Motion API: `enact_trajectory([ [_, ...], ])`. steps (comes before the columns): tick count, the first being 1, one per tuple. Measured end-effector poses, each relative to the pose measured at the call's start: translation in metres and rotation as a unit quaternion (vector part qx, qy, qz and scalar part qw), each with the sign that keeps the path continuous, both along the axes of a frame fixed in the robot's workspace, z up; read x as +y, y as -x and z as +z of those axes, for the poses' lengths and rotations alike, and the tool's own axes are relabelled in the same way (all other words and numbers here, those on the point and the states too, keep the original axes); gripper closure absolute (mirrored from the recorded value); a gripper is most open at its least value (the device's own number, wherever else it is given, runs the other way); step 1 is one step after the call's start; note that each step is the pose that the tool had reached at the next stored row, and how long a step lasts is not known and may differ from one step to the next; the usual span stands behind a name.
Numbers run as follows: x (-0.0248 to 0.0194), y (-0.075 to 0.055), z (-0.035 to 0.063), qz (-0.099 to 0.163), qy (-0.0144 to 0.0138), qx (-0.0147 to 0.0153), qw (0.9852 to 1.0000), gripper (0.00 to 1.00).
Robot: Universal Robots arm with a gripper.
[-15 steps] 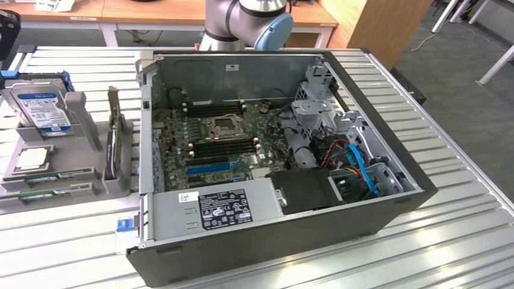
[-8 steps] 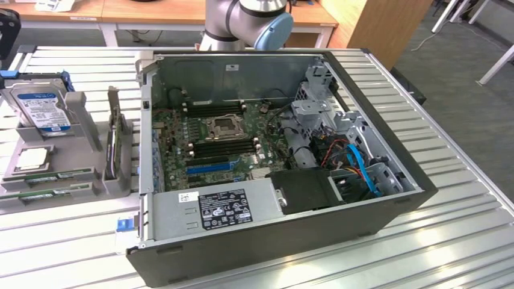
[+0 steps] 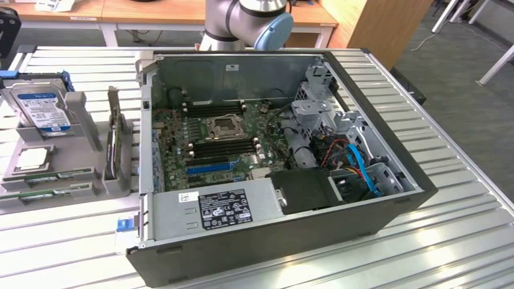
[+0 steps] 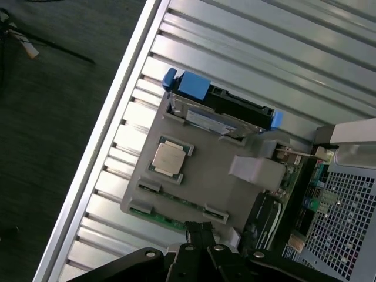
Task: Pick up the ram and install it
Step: 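Pick up the ram and move it above insertion slot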
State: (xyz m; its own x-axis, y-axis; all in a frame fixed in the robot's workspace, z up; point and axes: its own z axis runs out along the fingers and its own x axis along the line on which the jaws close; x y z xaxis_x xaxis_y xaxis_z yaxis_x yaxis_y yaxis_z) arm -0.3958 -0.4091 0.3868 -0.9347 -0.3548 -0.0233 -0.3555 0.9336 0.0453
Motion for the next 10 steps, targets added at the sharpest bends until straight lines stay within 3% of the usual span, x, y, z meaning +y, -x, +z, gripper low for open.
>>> enact_trajectory([
  [10,0.0000,0.0000,0.0000,0.055,0.0000,0.0000,0.9985,0.90],
])
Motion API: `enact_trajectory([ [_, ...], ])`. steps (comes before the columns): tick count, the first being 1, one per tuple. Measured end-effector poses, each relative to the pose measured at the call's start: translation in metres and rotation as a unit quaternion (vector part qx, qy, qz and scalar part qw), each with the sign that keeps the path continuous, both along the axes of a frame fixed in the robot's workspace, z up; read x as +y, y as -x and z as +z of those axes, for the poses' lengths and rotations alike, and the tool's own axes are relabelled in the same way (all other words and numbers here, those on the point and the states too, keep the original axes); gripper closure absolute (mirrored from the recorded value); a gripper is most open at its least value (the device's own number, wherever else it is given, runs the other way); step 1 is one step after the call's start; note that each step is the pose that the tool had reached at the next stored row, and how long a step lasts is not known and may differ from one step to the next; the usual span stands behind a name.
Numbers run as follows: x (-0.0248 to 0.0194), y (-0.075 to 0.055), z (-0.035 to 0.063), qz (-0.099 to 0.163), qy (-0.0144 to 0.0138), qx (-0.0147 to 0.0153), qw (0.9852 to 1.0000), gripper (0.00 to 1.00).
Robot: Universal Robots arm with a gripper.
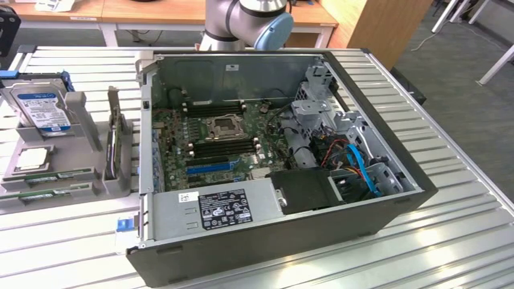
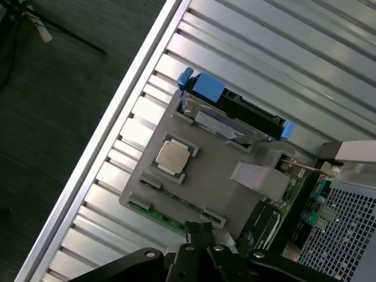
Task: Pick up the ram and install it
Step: 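Pick up the ram and move it above insertion slot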
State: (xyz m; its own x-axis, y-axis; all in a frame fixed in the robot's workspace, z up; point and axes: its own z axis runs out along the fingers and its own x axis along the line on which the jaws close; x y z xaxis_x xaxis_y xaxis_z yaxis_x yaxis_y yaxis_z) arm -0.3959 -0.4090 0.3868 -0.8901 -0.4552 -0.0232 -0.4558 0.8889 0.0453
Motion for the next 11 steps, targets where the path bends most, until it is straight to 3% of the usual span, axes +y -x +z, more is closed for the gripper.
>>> enact_trajectory([
  [11,0.0000,0.0000,0.0000,0.056,0.0000,0.0000,0.9985,0.90],
])
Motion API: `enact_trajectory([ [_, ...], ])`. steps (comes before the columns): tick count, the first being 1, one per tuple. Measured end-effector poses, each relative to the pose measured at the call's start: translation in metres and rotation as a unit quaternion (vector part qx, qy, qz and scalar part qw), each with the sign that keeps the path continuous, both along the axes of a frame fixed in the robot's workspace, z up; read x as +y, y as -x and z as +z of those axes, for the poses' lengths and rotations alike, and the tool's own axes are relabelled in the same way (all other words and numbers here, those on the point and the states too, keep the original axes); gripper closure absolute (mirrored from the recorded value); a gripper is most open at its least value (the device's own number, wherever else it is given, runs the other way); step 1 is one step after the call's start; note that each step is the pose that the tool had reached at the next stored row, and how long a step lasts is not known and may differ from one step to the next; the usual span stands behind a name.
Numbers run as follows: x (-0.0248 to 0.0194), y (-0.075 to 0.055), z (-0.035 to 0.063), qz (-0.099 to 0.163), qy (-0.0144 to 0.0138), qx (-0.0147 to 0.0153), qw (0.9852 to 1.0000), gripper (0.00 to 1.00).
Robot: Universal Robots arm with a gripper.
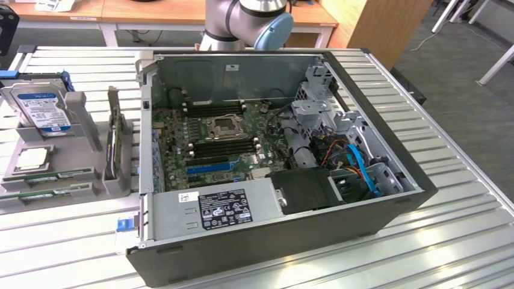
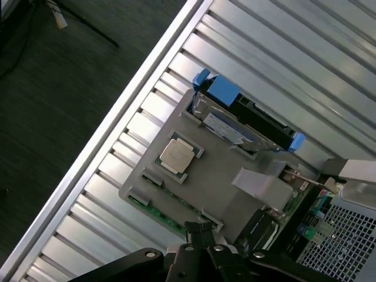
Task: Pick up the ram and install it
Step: 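Pick up the ram and move it above insertion slot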
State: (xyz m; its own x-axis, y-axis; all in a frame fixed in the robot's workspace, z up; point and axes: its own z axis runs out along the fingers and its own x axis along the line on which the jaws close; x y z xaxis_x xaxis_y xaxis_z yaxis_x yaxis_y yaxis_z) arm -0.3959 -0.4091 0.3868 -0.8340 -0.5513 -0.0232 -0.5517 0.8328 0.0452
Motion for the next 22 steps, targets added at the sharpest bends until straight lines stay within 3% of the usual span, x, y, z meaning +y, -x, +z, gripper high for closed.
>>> enact_trajectory([
  [11,0.0000,0.0000,0.0000,0.054,0.0000,0.0000,0.9986,0.90],
  [22,0.0000,-0.0001,0.0000,0.101,-0.0001,0.0000,0.9948,0.90],
])
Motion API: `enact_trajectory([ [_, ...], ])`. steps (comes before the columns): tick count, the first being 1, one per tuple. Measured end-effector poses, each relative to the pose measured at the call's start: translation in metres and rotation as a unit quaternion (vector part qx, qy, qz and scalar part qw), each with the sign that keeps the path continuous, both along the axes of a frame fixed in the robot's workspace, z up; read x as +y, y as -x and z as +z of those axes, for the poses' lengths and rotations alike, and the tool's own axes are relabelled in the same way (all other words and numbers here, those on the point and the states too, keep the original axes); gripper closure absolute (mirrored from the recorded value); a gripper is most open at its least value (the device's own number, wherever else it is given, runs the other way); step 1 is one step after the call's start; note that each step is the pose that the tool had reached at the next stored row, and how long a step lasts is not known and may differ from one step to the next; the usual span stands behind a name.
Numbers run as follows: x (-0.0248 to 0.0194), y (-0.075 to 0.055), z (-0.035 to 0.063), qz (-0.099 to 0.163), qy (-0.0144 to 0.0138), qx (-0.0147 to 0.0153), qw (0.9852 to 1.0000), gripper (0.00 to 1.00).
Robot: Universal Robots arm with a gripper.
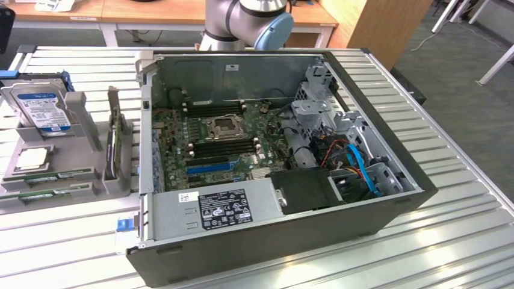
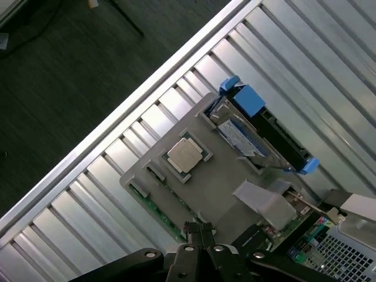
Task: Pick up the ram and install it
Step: 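Pick up the ram and move it above insertion slot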
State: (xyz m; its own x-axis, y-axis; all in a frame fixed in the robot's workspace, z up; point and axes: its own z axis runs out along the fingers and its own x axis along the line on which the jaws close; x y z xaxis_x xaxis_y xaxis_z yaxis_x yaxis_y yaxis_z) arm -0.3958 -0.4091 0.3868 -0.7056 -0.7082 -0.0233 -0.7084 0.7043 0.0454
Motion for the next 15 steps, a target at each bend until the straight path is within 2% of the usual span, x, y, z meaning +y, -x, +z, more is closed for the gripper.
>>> enact_trajectory([
  [9,0.0000,0.0000,0.0000,0.038,0.0000,0.0000,0.9993,0.90],
  [15,0.0000,0.0000,0.0000,0.069,0.0000,0.0000,0.9976,0.90],
])
